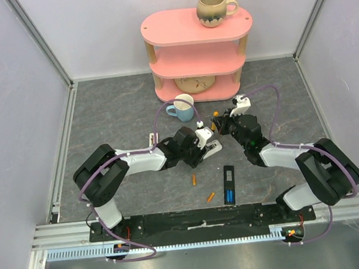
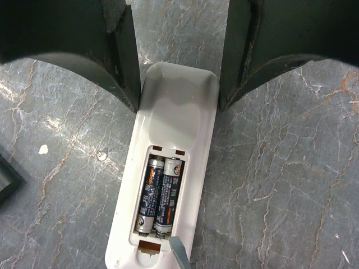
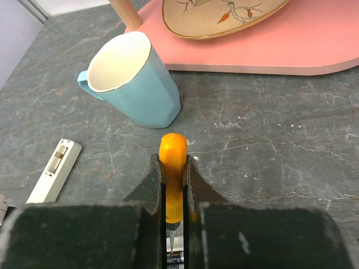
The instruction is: Unload the batteries from the remote control
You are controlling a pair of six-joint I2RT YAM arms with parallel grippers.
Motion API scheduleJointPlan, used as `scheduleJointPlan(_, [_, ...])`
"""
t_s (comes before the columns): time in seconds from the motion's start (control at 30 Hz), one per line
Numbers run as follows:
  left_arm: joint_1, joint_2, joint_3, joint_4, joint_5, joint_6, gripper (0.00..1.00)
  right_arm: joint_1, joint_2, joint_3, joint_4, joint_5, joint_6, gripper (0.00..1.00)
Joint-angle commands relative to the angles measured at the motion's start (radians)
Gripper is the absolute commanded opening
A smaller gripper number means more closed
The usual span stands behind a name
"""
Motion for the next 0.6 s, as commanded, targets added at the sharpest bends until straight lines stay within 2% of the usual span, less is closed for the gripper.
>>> scheduleJointPlan(0.0, [0.006, 0.052, -0.008, -0.091, -0.017, -0.05, 0.13, 0.011, -0.002, 0.018, 0.01, 0.058, -0.048, 0.0])
scheduleJointPlan(0.3, [0.004, 0.024, -0.025, -0.073, -0.013, -0.046, 0.14, 0.019, -0.024, -0.024, 0.033, 0.049, -0.039, 0.0])
scheduleJointPlan(0.37, [-0.002, -0.011, -0.057, -0.024, -0.048, -0.038, 0.03, 0.019, -0.042, -0.039, 0.048, 0.052, -0.028, 0.0])
scheduleJointPlan(0.57, [-0.048, -0.088, -0.125, 0.051, -0.213, 0.003, 0.02, 0.019, -0.109, -0.065, 0.045, 0.052, -0.008, 0.0])
